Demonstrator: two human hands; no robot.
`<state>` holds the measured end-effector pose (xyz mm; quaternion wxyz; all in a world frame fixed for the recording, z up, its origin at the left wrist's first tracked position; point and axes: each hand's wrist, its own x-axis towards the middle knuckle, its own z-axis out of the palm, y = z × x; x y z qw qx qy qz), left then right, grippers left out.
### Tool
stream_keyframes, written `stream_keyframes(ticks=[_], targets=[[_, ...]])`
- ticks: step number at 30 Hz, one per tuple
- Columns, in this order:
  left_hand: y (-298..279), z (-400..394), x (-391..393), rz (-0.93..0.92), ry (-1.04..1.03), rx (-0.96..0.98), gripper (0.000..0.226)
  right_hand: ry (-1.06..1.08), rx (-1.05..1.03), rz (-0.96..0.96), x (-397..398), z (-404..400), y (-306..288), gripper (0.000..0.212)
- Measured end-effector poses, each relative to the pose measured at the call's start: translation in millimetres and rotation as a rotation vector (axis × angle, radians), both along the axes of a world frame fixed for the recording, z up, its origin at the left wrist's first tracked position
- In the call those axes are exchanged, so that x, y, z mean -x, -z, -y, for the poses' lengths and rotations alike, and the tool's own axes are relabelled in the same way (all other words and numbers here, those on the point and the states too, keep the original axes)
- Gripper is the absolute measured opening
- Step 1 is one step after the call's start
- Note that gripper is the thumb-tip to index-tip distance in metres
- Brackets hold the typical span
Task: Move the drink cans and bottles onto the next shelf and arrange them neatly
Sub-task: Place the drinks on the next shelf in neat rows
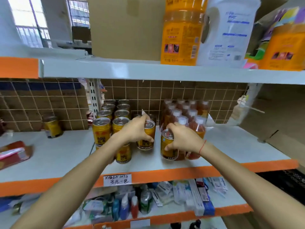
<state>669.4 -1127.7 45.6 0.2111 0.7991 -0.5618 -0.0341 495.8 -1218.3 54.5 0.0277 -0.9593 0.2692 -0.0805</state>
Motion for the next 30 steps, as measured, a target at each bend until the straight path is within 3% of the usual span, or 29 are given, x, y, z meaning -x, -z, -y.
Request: stream_keyframes(ticks=[7,30], targets=[[-25.3,18.7,-19.8,0.131,0.001,-0.077,0.082,-0.055,0.026,-0.040,-41.1,19.0,-23.5,0.076],[-28.1,105.3,-101.7,0.153,-0.066,-0.189,0.080,0.127,-0.079,-0.066,-129.6,97.6,-21.2,0.069]])
